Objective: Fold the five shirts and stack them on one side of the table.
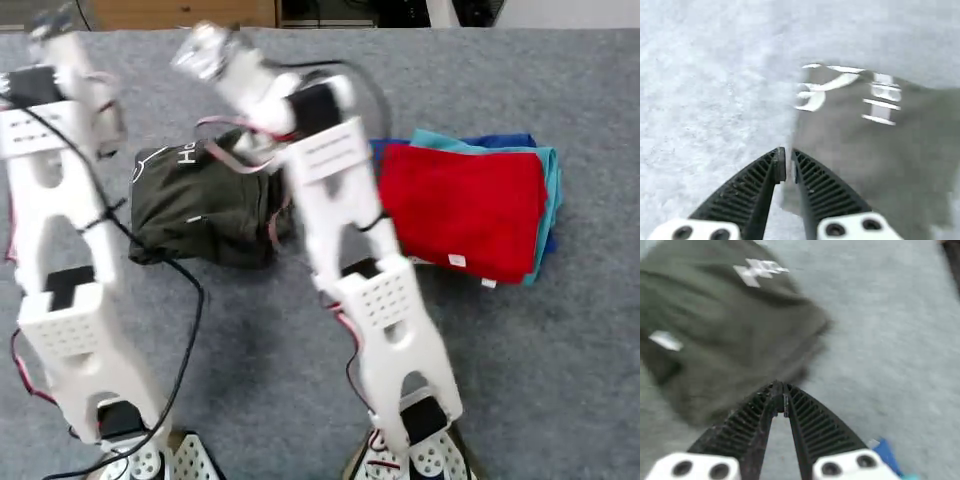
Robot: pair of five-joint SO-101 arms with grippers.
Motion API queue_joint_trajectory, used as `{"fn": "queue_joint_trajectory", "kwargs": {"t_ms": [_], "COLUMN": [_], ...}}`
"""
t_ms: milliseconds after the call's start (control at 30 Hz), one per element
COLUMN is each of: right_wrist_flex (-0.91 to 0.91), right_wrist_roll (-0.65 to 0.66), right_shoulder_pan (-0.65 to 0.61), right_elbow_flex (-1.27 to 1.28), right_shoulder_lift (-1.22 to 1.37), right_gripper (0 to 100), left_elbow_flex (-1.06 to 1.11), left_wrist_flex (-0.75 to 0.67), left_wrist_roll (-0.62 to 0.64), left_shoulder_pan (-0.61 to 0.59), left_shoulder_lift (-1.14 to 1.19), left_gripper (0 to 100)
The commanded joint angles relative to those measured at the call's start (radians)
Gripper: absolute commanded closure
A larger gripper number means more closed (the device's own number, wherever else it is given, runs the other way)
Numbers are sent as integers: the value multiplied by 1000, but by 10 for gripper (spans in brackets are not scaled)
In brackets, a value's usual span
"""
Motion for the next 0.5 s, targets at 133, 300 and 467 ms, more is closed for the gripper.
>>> {"fn": "queue_joint_trajectory", "kwargs": {"t_ms": [133,300,467], "right_wrist_flex": [9,-43,-95], "right_wrist_roll": [-100,-98,-98], "right_shoulder_pan": [-84,-13,122], "right_elbow_flex": [249,450,481], "right_shoulder_lift": [-7,36,127], "right_gripper": [996,996,996], "left_elbow_flex": [107,63,-43], "left_wrist_flex": [-315,-330,-264], "left_wrist_roll": [176,203,204], "left_shoulder_pan": [29,69,81], "left_shoulder_lift": [173,280,369], "left_gripper": [959,962,981]}}
